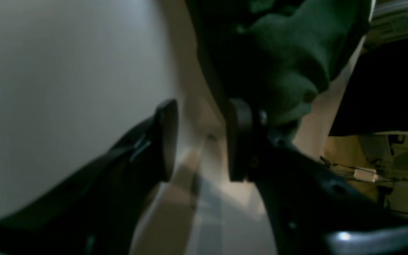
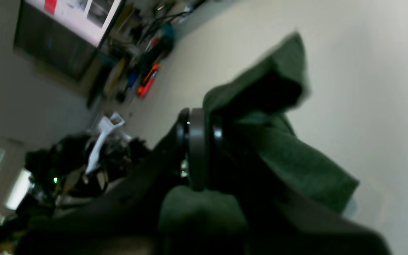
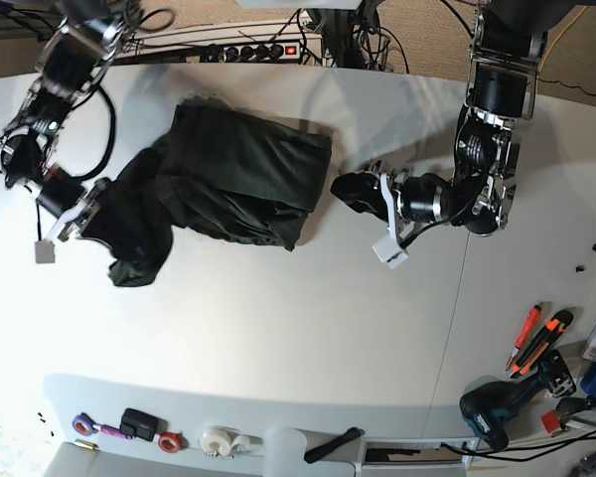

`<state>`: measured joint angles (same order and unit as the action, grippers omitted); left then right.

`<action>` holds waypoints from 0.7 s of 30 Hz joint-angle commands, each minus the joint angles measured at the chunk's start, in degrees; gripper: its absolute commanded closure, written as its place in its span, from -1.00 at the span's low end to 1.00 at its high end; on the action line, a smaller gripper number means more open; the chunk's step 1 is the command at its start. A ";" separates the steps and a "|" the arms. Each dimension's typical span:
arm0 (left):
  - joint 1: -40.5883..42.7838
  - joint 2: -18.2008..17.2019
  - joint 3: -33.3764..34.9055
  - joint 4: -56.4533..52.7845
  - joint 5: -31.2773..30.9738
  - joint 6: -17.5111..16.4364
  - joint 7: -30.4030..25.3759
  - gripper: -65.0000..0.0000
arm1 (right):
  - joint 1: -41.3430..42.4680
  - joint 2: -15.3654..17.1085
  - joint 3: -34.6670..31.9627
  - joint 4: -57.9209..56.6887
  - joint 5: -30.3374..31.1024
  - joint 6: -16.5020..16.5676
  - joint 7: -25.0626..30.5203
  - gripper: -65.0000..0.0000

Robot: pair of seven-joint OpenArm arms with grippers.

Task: Layout the t-shirt on the table in an organized manner, then fold the t-shirt properly
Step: 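Grasp the strip's other end with the right gripper and fold it over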

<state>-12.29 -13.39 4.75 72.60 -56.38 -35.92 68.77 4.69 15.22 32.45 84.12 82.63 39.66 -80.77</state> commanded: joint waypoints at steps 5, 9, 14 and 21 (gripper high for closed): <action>-1.03 -0.24 -0.17 0.68 0.22 -0.13 0.24 0.34 | -7.43 -5.46 0.07 19.67 2.37 0.34 0.77 1.00; -1.05 -0.24 -0.17 0.68 0.20 -0.13 0.22 0.34 | -11.74 -10.67 -0.20 27.96 1.57 0.34 0.77 1.00; -1.03 -0.24 -0.17 0.68 0.20 -0.13 0.24 0.34 | -12.59 -14.67 -6.34 28.72 -12.81 0.34 0.77 1.00; -1.03 -0.24 -0.17 0.68 0.20 -0.13 0.24 0.34 | -12.46 -14.73 -20.48 28.72 -35.28 0.31 15.17 1.00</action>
<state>-12.36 -13.37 4.75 72.60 -56.38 -35.92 68.77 -8.43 0.14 11.79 111.81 45.34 39.88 -67.22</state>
